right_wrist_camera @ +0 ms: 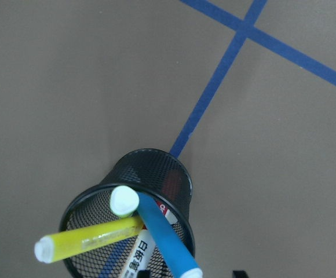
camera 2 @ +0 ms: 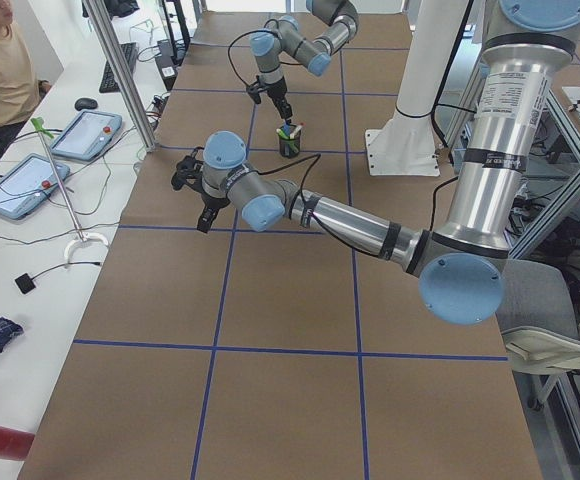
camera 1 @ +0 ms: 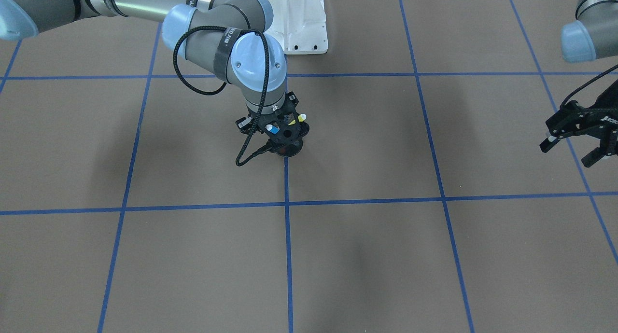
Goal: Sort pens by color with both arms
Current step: 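Lower the right gripper and grasp the blue highlighter in the cup, then lift the blue highlighter out of the cup with the right gripper, then lower the blue highlighter onto the table beyond the cup and release, then move the left gripper over the cup while the right arm withdraws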
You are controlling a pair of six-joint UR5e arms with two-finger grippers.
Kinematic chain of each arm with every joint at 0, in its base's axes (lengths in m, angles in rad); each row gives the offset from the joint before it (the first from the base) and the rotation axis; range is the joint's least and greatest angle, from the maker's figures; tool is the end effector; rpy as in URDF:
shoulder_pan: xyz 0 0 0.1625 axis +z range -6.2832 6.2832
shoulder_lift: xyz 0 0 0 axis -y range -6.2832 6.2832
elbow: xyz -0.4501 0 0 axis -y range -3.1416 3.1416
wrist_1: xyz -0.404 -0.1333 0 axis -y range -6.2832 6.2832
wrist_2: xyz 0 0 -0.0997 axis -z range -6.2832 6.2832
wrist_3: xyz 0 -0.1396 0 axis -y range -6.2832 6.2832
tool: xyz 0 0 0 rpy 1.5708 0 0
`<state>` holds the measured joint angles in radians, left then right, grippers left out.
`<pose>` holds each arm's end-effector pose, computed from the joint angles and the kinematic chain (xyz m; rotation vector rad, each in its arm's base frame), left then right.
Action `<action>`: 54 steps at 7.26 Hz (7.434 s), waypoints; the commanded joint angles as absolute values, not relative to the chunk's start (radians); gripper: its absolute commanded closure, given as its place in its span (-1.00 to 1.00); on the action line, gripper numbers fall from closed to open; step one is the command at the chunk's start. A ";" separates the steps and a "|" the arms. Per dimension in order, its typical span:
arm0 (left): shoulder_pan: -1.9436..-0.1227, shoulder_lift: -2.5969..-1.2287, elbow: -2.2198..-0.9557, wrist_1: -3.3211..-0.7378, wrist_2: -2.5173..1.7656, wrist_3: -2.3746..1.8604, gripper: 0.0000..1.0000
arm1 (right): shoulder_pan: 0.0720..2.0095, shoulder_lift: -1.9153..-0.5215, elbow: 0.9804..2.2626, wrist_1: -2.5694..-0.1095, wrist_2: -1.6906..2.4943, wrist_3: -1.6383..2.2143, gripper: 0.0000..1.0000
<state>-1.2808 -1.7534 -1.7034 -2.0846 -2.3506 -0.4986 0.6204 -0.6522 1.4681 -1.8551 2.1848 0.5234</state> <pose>0.1397 -0.5911 0.4734 0.4417 0.9753 0.1346 -0.6025 -0.4955 0.1892 -0.0219 -0.8001 -0.5674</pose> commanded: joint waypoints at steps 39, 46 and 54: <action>-1.252 -1.762 -1.687 -2.085 -2.350 -0.502 -1.00 | 0.514 -1.058 1.367 -0.888 1.046 1.094 -0.53; -1.200 -1.844 -1.694 -2.063 -2.345 -0.665 -1.00 | 0.707 -1.045 1.463 -0.999 1.546 0.985 -0.97; -0.948 -2.323 -1.720 -1.298 -2.336 -0.794 -1.00 | 1.113 -0.976 1.606 -1.574 2.167 0.381 -0.98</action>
